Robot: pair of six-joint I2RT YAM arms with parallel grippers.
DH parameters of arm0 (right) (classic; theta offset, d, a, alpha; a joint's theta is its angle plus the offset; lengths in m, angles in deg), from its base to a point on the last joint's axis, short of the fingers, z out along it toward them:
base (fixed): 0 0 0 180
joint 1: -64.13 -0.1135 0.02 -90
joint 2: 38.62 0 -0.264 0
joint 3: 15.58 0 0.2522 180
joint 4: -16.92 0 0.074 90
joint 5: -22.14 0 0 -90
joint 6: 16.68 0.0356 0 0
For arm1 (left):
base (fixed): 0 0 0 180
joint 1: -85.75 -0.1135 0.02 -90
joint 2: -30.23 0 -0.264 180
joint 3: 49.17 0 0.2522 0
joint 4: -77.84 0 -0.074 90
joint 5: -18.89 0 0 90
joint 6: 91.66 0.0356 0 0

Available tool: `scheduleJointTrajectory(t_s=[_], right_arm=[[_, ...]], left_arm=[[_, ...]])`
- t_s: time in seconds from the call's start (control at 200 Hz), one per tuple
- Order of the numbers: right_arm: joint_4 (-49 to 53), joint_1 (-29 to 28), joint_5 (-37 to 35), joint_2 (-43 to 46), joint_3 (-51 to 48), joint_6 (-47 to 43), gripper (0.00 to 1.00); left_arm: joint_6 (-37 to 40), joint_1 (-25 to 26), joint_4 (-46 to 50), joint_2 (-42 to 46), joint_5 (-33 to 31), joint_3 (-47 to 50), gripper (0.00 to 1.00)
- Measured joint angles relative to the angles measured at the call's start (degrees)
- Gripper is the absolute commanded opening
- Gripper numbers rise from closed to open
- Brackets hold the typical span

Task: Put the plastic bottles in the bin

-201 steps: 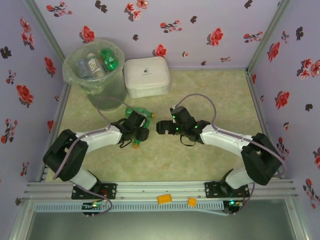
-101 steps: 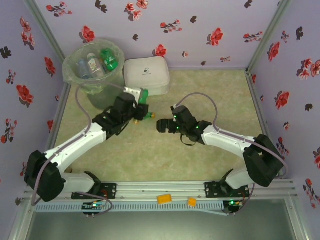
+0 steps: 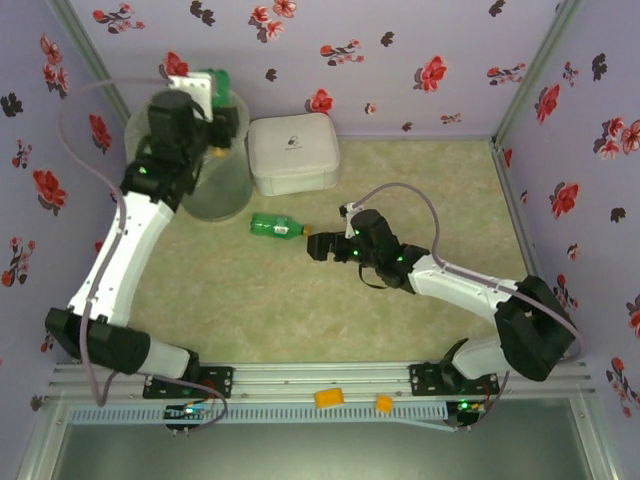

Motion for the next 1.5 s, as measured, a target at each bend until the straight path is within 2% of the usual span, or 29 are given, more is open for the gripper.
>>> scheduleJointTrajectory(t_s=[0.26, 0.425, 0.555, 0.72, 0.9, 1.03, 1.07, 1.495], right_arm=[[-0.55, 0.00, -0.04, 1.25, -2.82, -0.02, 1.00], [-0.55, 0.00, -0.63, 3.15, -4.76, -0.02, 1.00], [-0.57, 0.00, -1.70, 4.59, -5.33, -0.02, 1.00], [-0.57, 0.00, -2.01, 4.72, -6.01, 0.04, 0.99], [-0.57, 0.00, -2.01, 4.72, -6.91, 0.48, 1.00], [-0.57, 0.00, -2.03, 4.74, -6.91, 0.57, 1.00], [-0.57, 0.00, -2.01, 4.74, -6.91, 0.57, 1.00], [-0.57, 0.00, -2.01, 4.68, -6.88, 0.59, 1.00]], left_arm=[[2.45, -12.17, 13.84, -12.92, -0.04, -18.75, 0.31], [4.63, -16.90, 24.33, -22.91, -0.07, -28.92, 0.31], [5.99, -19.26, 29.03, -26.73, -1.64, -30.34, 0.31], [7.72, -19.82, 30.45, -29.09, -3.80, -33.07, 0.37], [8.50, -19.76, 31.01, -29.81, -3.08, -34.10, 0.61], [8.68, -19.30, 31.39, -30.25, -1.99, -34.32, 0.84], [8.59, -19.02, 31.78, -30.25, -1.84, -34.38, 0.88], [5.35, -17.44, 32.35, -29.53, 3.08, -38.53, 0.91]])
